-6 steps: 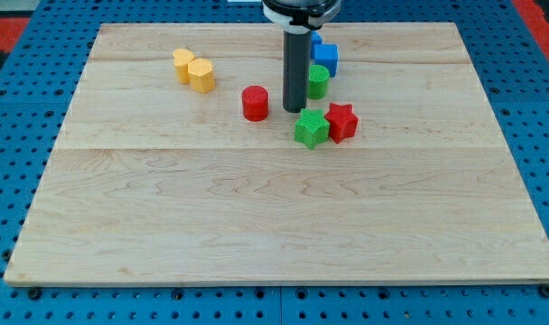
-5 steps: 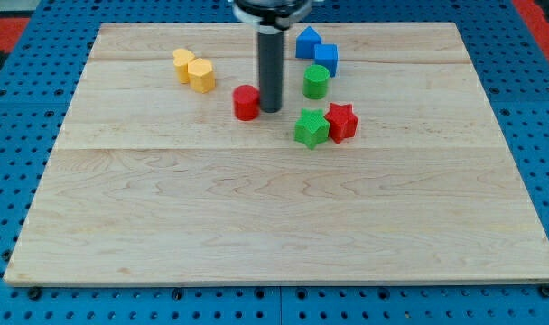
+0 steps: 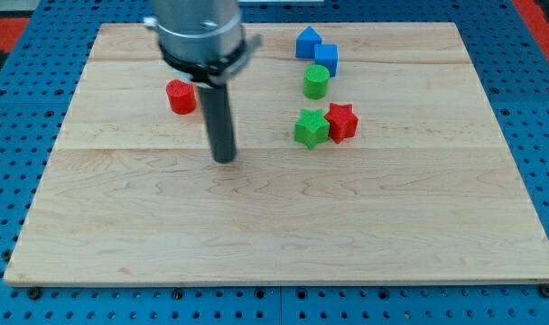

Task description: Slide the red star in between the green star and the green circle

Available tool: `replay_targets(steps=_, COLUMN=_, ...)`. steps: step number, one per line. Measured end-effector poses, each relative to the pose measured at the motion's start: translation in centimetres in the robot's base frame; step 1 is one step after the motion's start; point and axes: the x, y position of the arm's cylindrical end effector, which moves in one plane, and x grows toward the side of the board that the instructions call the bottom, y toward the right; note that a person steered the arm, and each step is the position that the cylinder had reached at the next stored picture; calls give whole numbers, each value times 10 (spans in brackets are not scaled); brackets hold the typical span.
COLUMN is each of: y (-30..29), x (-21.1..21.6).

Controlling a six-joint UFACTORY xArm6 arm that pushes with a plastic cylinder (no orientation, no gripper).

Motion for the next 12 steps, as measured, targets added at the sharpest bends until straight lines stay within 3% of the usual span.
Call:
replay_targets(steps=2, y=141, x=6)
replay_targets(steps=8, y=146, x=-56)
replay_targets(steps=10, y=178, x=-59)
replay_targets(steps=12, y=144, x=-75)
